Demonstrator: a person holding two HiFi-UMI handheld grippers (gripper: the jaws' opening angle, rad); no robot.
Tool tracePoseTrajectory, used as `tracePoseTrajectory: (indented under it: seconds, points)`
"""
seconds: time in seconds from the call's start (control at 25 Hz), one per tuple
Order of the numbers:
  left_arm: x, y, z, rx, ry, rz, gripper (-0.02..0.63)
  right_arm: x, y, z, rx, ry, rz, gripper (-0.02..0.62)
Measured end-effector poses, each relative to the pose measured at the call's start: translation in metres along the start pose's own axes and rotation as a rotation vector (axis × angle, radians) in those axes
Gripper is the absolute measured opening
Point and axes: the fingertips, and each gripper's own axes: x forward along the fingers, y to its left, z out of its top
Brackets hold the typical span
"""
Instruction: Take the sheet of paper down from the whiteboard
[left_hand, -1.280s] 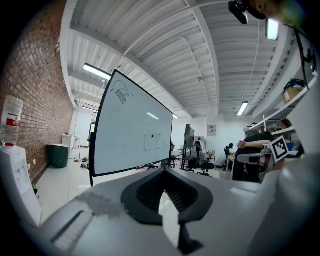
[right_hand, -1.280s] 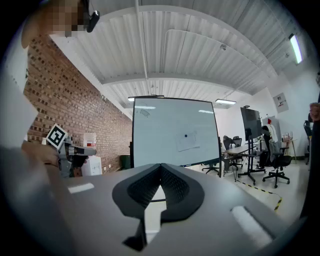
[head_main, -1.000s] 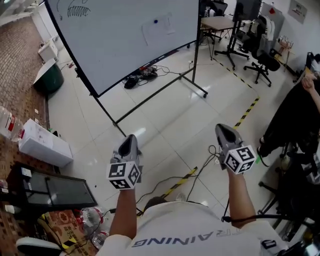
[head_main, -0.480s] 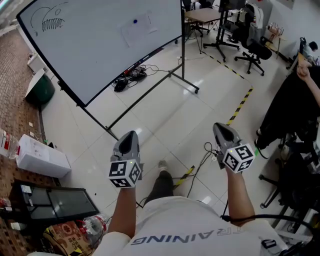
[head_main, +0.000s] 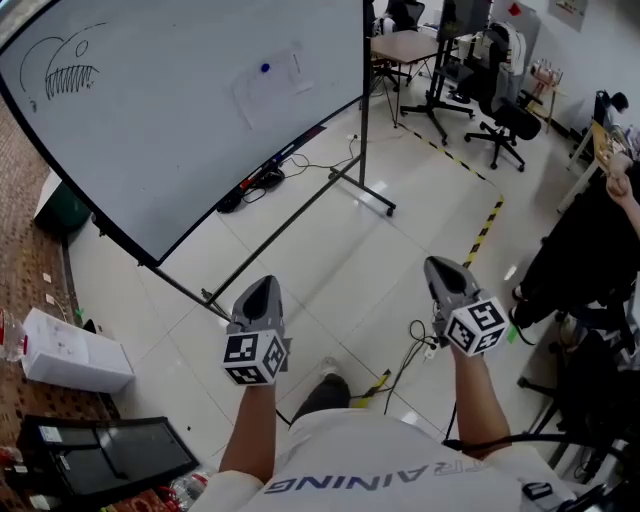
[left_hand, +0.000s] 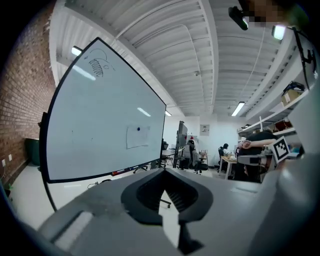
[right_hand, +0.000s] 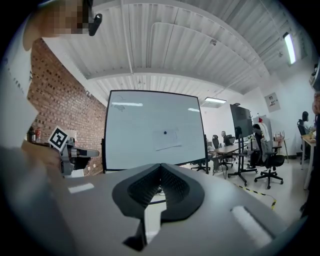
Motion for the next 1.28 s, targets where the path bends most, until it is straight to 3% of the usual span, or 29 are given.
tracePoseTrajectory:
  seconds: [0.36, 0.68, 0.88, 1.08, 1.28]
  points:
    - [0.117, 0.081, 0.063, 0.086, -0.032, -0.018, 0.002, 0.150, -0.018, 0.041, -0.019, -0.030, 0.013, 0.007]
    - [0.163, 0.126, 0.071, 0.040, -0.029, 0.009, 0.002, 0.224, -0.032, 0.053, -0.034, -0.005, 0.037, 0.006]
    - [0.197, 0.144, 0.074, 0.053, -0.023, 0.041, 0.002, 0.274, -0.051, 0.058, -0.039, 0.002, 0.077, 0.008]
    - [0.250, 0.153, 0.078, 0.062, -0.014, 0.084, 0.002, 0.322, -0.087, 0.057, -0.026, 0.001, 0.122, 0.008]
    - [0.325, 0.149, 0.102, 0.079, -0.036, 0.132, 0.002, 0.368, -0.155, 0.070, -0.013, -0.016, 0.151, 0.006]
